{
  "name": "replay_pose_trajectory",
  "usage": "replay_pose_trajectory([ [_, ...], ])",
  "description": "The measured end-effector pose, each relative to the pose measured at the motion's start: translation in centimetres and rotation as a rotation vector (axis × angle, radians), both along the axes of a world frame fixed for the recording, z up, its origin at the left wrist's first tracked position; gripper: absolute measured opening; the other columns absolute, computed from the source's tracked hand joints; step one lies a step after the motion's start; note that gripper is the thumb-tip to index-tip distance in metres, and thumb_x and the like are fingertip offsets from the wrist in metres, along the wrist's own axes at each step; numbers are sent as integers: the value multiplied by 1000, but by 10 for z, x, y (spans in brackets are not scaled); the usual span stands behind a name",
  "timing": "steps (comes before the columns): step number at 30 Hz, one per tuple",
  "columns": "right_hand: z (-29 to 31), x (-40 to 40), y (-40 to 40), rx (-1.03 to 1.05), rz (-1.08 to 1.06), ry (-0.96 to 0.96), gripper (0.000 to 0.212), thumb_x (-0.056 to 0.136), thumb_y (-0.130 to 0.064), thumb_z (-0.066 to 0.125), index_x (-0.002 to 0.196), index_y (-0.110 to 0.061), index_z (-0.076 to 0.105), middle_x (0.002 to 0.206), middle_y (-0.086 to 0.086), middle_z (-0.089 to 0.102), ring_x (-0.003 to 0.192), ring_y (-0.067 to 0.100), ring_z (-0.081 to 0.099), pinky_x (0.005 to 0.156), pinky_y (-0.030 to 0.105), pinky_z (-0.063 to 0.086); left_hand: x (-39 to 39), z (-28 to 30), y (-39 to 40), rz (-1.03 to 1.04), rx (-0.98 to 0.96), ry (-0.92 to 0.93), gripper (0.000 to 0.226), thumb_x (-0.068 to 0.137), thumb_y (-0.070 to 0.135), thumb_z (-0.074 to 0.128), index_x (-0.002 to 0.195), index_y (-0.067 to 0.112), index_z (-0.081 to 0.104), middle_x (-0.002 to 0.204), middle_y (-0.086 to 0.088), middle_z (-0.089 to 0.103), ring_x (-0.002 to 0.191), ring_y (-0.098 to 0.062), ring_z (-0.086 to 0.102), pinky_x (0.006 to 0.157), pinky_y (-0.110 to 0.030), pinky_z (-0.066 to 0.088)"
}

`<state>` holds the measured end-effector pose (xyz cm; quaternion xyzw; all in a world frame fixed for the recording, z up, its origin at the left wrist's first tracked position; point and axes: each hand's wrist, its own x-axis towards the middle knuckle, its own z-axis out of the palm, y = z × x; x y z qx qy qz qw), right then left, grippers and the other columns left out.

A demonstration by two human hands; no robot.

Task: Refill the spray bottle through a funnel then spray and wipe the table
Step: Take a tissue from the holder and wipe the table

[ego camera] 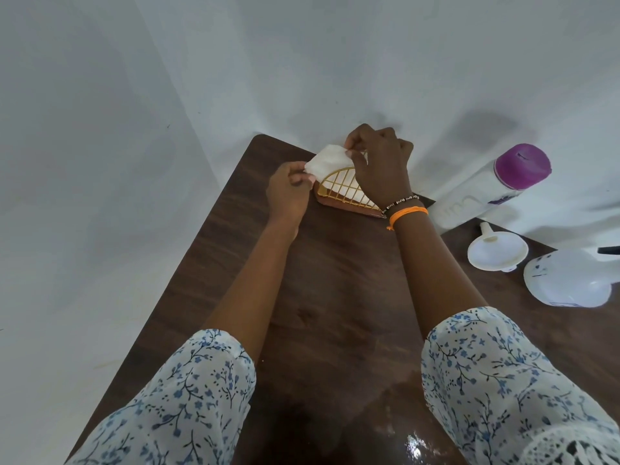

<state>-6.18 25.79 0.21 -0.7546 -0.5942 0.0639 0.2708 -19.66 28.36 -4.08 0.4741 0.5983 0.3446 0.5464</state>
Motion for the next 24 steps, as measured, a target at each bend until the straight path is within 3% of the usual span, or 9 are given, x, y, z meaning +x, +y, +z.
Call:
replay_pose_trajectory([
  [4,-2,-1,0,-14,2,7,14,85,-10,55,94,-18,62,96,-4,67,106,19,50,83,32,21,2,2,0,9,40,-28,20,86,15,64,105,17,59,93,10,60,88,-4,58,84,-25,52],
  [8,-3,0,1,-6,2,26,12,81,-12,60,88,-19,66,94,-6,67,103,19,46,80,31,19,5,3,-1,16,64,-59,21,85,13,64,104,15,56,88,8,61,83,-4,59,75,-17,49],
  [13,-4,2,0,-5,-7,44,12,81,-15,61,88,-22,67,90,-8,68,102,15,44,83,32,19,6,4,-3,-22,100,-44,12,90,30,58,94,19,61,90,11,60,85,-1,56,70,-12,43],
  [16,-3,2,-1,-7,7,46,12,80,-14,61,87,-23,67,90,-9,67,101,15,45,84,32,19,7,6,-1,-26,110,-40,13,89,26,61,99,19,64,92,12,61,85,1,56,68,-9,42],
  [20,-1,4,-1,-13,40,18,13,81,-14,61,88,-22,67,92,-9,68,102,17,46,85,33,19,9,8,3,-23,149,-17,17,87,18,63,103,18,68,98,5,65,91,-6,59,77,-17,49],
  [24,0,5,-1,-31,72,3,13,82,-12,59,89,-20,67,93,-8,68,102,19,46,81,31,18,15,9,3,-28,157,14,20,85,22,65,104,15,69,98,4,66,93,-9,60,72,-16,48],
])
